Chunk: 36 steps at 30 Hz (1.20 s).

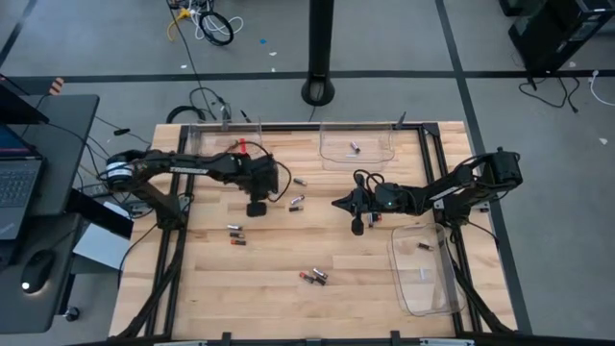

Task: Sort batteries
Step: Put the silver battery into the top right transparent bin

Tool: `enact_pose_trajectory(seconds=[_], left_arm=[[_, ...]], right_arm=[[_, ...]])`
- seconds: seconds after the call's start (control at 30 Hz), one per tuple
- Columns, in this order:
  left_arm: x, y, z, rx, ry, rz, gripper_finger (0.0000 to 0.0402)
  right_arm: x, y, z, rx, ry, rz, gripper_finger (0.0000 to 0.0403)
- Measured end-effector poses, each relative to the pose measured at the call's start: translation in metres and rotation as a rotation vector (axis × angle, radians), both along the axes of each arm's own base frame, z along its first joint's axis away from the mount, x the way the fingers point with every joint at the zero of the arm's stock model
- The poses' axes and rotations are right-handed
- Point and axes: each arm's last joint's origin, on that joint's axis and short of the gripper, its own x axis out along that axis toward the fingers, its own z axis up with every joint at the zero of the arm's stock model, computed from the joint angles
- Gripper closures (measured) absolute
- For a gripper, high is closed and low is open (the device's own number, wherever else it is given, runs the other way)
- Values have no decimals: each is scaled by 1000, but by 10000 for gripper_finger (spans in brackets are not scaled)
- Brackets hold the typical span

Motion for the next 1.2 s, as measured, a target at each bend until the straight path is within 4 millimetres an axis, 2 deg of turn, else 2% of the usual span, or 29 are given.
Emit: enact_pose_trajectory(seconds=[0.13, 0.27, 0.4, 0.53, 0.67, 0.77, 0.93, 1.07, 1.2], left_arm=[[17, 6, 25, 35, -298, 63, 358], [40, 20, 51, 75, -448, 112, 358], [68, 42, 79, 180, -458, 101, 358], [96, 75, 104, 212, -394, 77, 358], [124, 108, 116, 199, -277, 60, 358], [145, 129, 118, 200, -220, 42, 358], [173, 153, 108, 183, -157, 32, 358], [180, 156, 79, 153, -129, 13, 358], [182, 156, 63, 124, -72, -6, 358]], right_arm=[[0, 0, 0, -1, -1, -1, 390], [0, -1, 0, -3, -2, -5, 389], [0, -3, 1, -16, -8, -12, 390], [0, -5, 1, -29, -9, -16, 390], [0, -7, 0, -41, 2, -18, 390], [-1, -7, -1, -47, 13, -15, 390], [-1, -7, -2, -43, 28, -16, 390], [-1, -6, -3, -35, 37, -16, 391], [-1, -6, -3, -27, 41, -15, 391]])
